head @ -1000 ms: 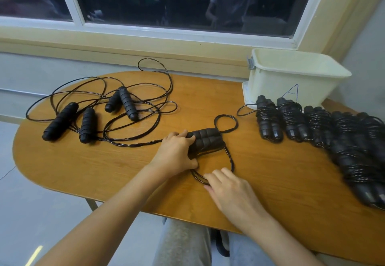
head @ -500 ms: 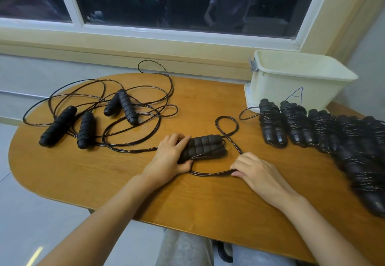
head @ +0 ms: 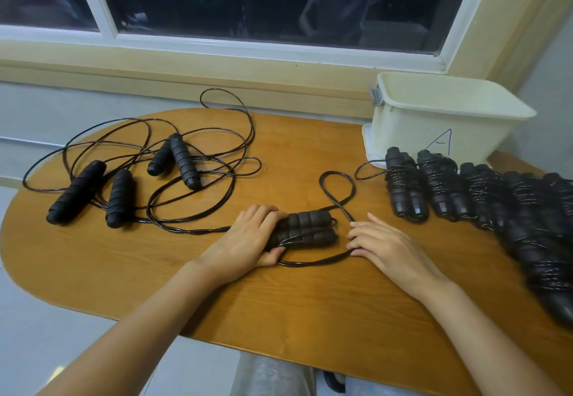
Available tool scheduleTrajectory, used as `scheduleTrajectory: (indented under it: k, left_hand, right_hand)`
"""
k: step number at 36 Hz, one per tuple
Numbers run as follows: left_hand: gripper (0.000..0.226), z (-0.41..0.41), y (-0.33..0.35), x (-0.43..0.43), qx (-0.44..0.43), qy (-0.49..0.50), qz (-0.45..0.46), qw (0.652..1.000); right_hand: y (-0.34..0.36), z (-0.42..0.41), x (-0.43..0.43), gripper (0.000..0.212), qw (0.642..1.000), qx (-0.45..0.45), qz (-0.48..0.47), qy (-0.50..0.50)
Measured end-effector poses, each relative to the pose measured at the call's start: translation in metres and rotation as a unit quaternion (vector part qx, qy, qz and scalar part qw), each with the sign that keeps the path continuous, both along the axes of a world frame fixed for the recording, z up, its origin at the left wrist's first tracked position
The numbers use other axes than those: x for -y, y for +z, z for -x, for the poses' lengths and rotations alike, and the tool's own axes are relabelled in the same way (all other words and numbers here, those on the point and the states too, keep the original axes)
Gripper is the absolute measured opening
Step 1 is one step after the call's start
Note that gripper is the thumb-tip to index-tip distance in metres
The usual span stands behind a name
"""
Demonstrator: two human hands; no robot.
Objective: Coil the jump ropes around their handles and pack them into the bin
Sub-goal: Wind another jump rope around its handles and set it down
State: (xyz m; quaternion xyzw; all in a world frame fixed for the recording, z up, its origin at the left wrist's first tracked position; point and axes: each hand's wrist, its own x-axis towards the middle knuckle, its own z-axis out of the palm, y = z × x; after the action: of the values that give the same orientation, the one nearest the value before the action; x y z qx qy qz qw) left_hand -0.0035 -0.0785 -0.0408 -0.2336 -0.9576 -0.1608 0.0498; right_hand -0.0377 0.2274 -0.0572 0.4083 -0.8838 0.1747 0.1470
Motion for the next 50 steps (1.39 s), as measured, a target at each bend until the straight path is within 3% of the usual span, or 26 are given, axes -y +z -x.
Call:
scheduleTrajectory:
  k: [14, 25, 31, 35, 42, 46, 50]
  left_hand:
    - [0.071, -0.010, -0.005, 0.006, 0.002, -0.034, 0.004, 0.999]
    - [0.073, -0.011, 0.001, 0.009, 0.013, -0.039, 0.009, 0.999]
    - [0.069, -0.020, 0.029, 0.011, -0.052, -0.063, -0.048, 0.995]
    - [0.067, -0.033, 0.049, -0.005, -0.111, -0.137, 0.024, 0.984]
    - [0.054, -0.045, 0.063, -0.023, -0.151, -0.144, 0.104, 0.972]
    - [0.050, -0.040, 0.057, -0.026, -0.158, -0.076, 0.176, 0.969]
    - [0.055, -0.031, 0.057, -0.029, -0.090, 0.040, 0.218, 0.971]
  right_hand:
    - [0.001, -0.001, 0.001, 0.018, 1.000, -0.010, 0.011, -0.001]
    - [0.009, 0.002, 0.000, 0.041, 0.995, 0.095, 0.022, -0.013]
    - [0.018, 0.022, 0.003, 0.025, 0.990, 0.137, 0.005, -0.031]
    - [0.044, 0.034, 0.017, 0.027, 0.974, 0.211, -0.008, -0.081]
    - [0.092, 0.044, 0.052, 0.029, 0.978, 0.185, 0.057, -0.083]
    - [0.112, 0.026, 0.068, 0.028, 0.974, 0.196, 0.086, -0.070]
    - [0.120, -0.011, 0.084, 0.027, 0.985, 0.149, 0.012, -0.087]
